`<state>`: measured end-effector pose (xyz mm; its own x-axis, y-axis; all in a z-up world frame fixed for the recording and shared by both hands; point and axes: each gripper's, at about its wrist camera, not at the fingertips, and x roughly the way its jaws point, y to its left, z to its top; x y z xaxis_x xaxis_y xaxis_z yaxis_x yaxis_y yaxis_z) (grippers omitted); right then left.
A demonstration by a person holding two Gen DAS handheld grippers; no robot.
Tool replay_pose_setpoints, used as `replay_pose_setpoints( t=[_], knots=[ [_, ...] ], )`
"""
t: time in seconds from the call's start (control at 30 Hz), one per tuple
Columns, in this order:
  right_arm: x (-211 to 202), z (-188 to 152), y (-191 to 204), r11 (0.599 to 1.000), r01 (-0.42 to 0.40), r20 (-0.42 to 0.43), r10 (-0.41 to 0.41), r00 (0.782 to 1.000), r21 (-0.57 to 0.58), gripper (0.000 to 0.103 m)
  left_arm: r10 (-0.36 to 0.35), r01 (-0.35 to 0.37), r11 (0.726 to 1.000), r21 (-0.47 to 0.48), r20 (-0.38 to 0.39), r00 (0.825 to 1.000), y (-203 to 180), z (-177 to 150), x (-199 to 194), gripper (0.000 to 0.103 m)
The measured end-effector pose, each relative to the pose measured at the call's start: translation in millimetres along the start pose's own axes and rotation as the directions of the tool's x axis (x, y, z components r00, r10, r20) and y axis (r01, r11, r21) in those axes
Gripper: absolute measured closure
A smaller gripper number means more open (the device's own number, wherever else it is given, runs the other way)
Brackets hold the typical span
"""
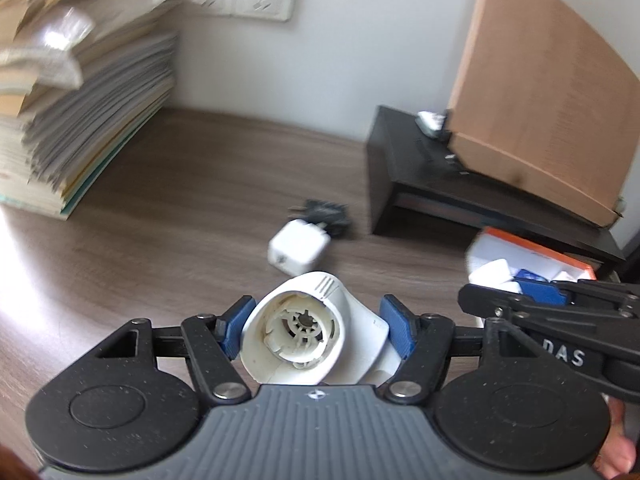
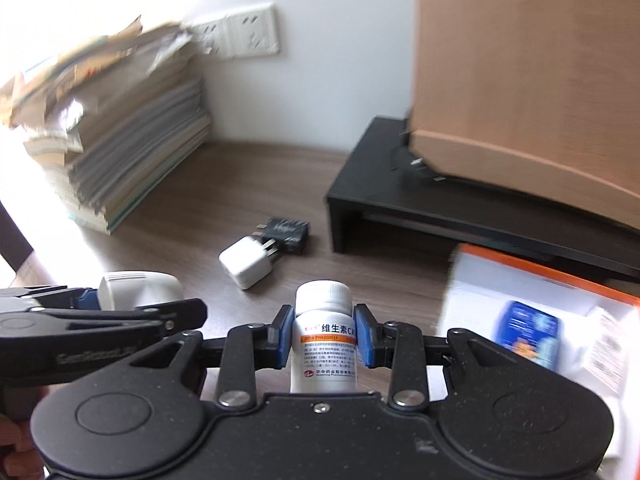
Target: Organize rigid objects
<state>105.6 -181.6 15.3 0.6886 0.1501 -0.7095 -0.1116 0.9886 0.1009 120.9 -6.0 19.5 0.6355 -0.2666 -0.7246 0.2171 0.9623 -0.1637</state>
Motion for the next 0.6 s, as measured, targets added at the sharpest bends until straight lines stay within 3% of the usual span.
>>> replay_pose_setpoints(
  t=[0.3,0.6],
  knots=[
    [-75,-21,-53,0.988,0.085,0.079,-0.095,0.992,0.128,0.063,-0.072,0.071,0.994,0.085,0.01,0.997,-68,-9,-24,0.034],
    [-131,-50,-92,0.963,0.162,0.122,-0.191,0.974,0.216,0.063,-0.156,0.151,0.971,0.187,0.009,0.988,-134,-24,-41,0.034]
  ],
)
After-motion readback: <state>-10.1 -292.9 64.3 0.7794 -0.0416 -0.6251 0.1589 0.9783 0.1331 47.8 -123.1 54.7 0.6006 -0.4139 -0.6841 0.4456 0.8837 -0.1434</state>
